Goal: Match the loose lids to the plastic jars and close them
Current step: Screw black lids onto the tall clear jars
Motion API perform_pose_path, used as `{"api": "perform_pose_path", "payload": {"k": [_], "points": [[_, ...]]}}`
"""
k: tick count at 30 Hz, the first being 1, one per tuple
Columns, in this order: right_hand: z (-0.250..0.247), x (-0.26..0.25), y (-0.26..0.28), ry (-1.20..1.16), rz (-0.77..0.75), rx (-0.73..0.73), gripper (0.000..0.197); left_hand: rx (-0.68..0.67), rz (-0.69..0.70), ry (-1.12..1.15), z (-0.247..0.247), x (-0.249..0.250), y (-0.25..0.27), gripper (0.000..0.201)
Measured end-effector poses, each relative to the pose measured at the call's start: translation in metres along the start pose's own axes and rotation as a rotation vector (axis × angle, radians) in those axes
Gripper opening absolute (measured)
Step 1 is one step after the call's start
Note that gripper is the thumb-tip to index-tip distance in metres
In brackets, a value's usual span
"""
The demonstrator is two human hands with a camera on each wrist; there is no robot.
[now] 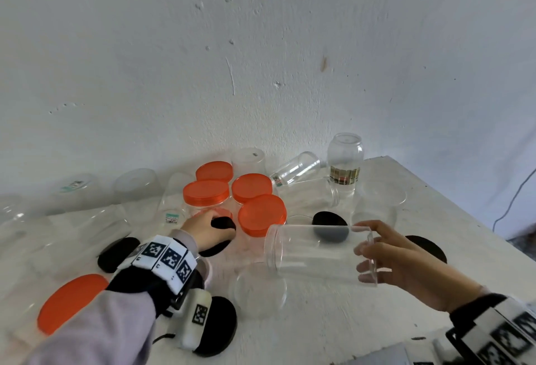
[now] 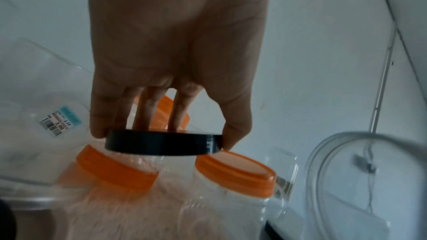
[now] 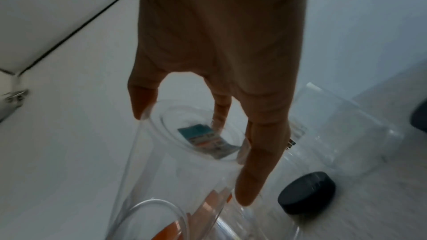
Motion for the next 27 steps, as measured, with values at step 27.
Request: {"api": "perform_pose_path", "payload": {"k": [27], "points": [[0.018, 0.032, -0.056, 0.612, 0.181, -0.021, 0.082, 0.181, 0.479, 0.413, -0.013, 0.118, 0.063, 0.061]]}}
Point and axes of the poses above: each hand's wrist, its own y-axis away from the middle knuckle, its own z-axis out of the palm, x = y × z, the point moved 3 cm from there along -y, towards the middle knuckle, and after that the axes turned 6 degrees about -x, right-handed, at the moved point
